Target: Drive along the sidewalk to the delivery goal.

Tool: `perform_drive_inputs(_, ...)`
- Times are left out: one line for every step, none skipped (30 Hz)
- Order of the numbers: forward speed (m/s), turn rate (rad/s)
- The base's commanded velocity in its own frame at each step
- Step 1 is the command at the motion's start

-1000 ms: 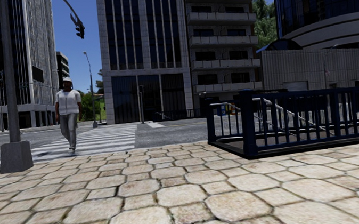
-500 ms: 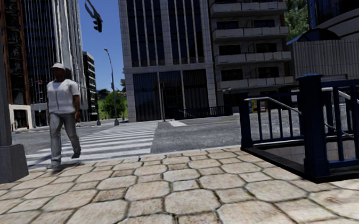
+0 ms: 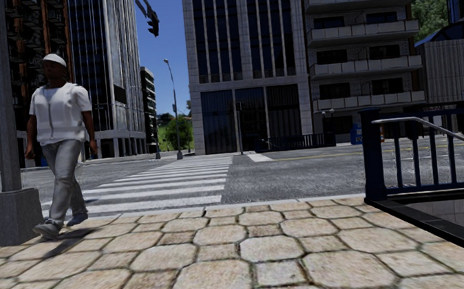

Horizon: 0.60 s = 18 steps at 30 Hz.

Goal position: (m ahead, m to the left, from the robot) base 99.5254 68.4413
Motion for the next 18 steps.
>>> perform_drive_inputs(1.12, 0.37)
perform_drive_inputs(1.12, 0.37)
perform_drive_inputs(1.12, 0.37)
perform_drive_inputs(1.12, 0.33)
perform_drive_inputs(1.12, 0.29)
perform_drive_inputs(1.12, 0.29)
perform_drive_inputs(1.12, 0.29)
perform_drive_inputs(1.12, 0.35)
perform_drive_inputs(1.12, 0.37)
perform_drive_inputs(1.12, 0.37)
perform_drive_inputs(1.12, 0.37)
perform_drive_inputs(1.12, 0.37)
perform_drive_inputs(1.12, 0.37)
perform_drive_inputs(1.11, 0.38)
perform_drive_inputs(1.11, 0.38)
perform_drive_inputs(1.11, 0.38)
perform_drive_inputs(1.11, 0.39)
perform_drive_inputs(1.11, 0.39)
